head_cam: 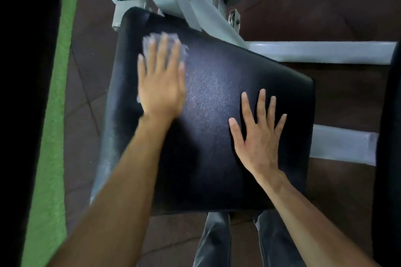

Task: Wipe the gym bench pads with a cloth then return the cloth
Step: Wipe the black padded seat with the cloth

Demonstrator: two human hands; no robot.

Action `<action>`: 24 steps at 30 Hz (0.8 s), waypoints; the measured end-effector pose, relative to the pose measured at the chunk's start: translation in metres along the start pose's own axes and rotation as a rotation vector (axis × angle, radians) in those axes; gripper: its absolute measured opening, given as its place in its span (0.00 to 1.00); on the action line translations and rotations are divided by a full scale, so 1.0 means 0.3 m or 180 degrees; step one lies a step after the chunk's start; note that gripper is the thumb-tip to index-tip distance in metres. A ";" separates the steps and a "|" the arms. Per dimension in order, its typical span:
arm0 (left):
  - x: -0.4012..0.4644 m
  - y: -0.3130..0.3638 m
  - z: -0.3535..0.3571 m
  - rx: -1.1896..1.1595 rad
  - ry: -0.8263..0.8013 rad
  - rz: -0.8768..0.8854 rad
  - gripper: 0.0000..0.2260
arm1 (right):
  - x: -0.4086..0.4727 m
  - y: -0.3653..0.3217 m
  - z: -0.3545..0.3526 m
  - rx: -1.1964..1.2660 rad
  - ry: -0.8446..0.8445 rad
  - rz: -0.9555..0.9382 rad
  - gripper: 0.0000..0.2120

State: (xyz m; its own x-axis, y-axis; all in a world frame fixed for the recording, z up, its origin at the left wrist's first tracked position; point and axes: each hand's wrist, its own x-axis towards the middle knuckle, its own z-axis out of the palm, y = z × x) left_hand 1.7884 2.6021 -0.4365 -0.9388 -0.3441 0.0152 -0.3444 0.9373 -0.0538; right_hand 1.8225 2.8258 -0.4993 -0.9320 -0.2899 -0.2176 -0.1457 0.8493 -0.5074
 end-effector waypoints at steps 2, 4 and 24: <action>0.035 -0.072 -0.023 -0.0087 0.0009 -0.0310 0.24 | -0.017 -0.007 -0.001 0.0066 -0.0032 -0.0002 0.29; -0.038 -0.098 -0.029 -0.0080 0.0181 -0.0501 0.23 | -0.037 -0.005 -0.002 0.0101 -0.0060 -0.0020 0.30; -0.415 -0.056 -0.023 -0.0030 0.0083 -0.0380 0.22 | -0.138 -0.023 0.011 0.0052 -0.0227 -0.0091 0.30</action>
State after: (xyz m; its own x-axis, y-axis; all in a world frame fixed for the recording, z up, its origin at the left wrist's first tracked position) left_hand 1.9111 2.6298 -0.4306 -0.8908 -0.4519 0.0470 -0.4537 0.8902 -0.0405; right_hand 1.8632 2.8305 -0.4897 -0.9014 -0.3451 -0.2614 -0.1659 0.8330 -0.5277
